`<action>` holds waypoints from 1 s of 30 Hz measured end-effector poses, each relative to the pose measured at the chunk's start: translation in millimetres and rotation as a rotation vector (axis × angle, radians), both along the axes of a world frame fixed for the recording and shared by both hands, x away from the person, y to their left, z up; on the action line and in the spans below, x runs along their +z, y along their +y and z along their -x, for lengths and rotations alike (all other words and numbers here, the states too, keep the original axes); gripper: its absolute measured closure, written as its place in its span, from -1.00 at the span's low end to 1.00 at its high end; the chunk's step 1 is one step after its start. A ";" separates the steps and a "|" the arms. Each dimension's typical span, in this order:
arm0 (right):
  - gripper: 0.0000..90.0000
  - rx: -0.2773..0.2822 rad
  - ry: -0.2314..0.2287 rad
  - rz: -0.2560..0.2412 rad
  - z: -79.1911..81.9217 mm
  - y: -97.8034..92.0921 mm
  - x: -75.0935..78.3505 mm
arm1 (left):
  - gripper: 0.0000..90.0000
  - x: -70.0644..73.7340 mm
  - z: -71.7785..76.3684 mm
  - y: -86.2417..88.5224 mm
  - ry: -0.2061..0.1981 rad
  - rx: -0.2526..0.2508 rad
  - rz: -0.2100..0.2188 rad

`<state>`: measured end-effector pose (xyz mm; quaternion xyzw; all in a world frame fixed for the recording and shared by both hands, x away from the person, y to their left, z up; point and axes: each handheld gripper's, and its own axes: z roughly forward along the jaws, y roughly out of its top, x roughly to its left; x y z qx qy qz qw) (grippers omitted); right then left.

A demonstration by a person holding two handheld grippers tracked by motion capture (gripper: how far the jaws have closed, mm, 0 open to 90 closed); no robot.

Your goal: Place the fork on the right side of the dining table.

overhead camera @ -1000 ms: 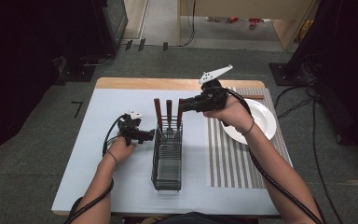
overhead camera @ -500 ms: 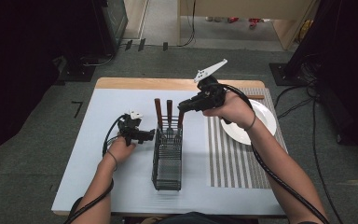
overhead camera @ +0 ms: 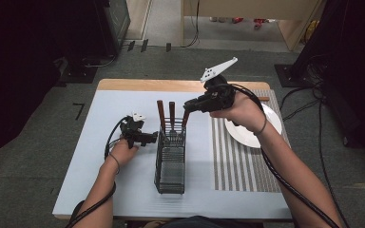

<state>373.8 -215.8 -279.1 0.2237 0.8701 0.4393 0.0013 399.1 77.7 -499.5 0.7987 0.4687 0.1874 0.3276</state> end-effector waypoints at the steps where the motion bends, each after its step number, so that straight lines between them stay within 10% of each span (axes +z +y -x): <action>1: 0.81 -0.003 -0.005 -0.004 0.6 -0.8 1.7 | -1.00 0.0 0.0 0.0 0.000 0.000 0.000; 30: 0.81 -0.064 -0.101 -0.115 21.7 -29.3 57.9 | -1.00 -0.1 0.0 -0.1 -0.002 0.001 0.000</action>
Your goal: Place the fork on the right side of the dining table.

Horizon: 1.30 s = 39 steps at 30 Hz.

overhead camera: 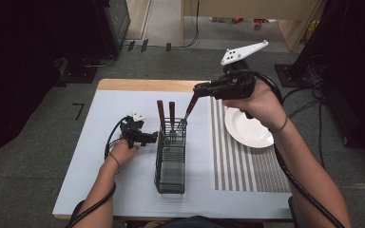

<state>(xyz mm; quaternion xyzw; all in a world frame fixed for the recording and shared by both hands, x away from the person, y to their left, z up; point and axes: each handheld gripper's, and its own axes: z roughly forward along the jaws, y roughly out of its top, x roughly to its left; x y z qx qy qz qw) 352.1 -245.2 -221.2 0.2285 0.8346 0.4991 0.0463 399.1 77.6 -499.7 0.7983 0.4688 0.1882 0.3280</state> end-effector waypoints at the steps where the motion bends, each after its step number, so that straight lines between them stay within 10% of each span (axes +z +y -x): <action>1: 0.81 -0.004 -0.001 -0.002 1.1 -2.2 2.0 | -1.00 0.0 0.0 0.0 0.000 0.000 0.000; 16: 0.81 -0.104 -0.028 -0.045 10.1 -47.2 9.0 | -1.00 0.1 0.0 0.0 0.001 0.000 0.000; 39: 0.81 -0.291 0.050 -0.041 27.3 -104.1 -52.4 | -1.00 0.1 0.0 0.0 0.001 0.000 -0.001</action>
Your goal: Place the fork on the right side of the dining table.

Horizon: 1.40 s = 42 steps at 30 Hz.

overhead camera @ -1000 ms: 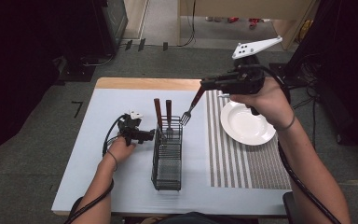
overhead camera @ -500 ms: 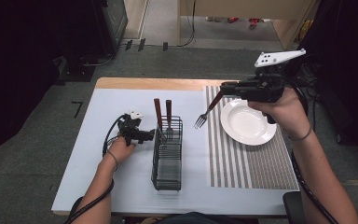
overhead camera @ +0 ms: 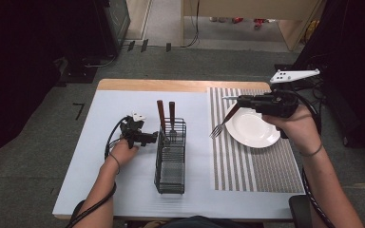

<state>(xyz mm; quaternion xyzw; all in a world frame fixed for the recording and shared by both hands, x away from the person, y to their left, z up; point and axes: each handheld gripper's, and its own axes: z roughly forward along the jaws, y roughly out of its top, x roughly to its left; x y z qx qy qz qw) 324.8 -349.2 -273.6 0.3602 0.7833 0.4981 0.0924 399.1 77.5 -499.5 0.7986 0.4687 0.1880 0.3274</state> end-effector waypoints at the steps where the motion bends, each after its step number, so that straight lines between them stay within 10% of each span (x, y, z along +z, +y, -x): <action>1: 0.81 -0.005 0.005 -0.005 0.5 -1.7 -2.0 | -1.00 -0.1 0.0 0.0 -0.001 0.000 0.000; 23: 0.81 -0.172 0.072 -0.008 44.5 -39.7 -60.3 | -1.00 -0.2 0.0 -0.1 -0.002 0.001 0.001; 42: 0.80 -0.224 0.117 -0.028 62.0 -55.7 -77.6 | -1.00 -0.2 -0.1 -0.1 -0.002 0.001 0.001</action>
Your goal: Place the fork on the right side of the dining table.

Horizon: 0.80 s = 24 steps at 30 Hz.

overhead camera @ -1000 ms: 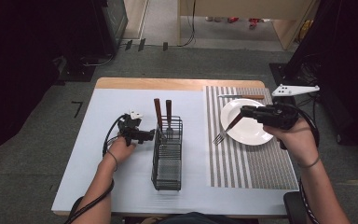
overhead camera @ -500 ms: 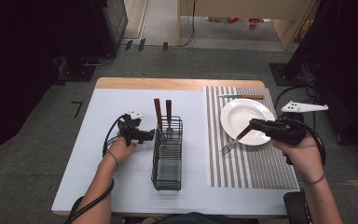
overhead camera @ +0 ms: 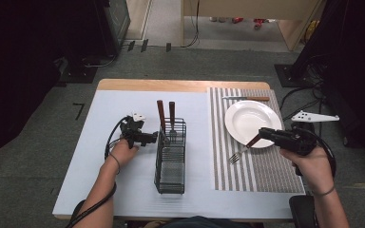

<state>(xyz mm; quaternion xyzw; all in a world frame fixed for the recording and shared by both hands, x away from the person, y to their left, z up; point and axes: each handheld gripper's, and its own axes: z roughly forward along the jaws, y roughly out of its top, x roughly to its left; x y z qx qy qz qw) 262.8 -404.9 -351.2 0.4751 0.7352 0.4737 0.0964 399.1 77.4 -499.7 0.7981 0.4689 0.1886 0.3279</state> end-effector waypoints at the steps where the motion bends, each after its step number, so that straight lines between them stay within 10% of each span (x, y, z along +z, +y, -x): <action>1: 0.80 -0.003 0.003 -0.001 0.6 -0.9 -0.2 | -1.00 0.0 0.0 0.0 0.000 0.000 0.000; 24: 0.69 -0.097 0.049 -0.007 17.3 -38.1 -18.2 | -1.00 0.0 0.0 0.0 0.000 0.000 0.000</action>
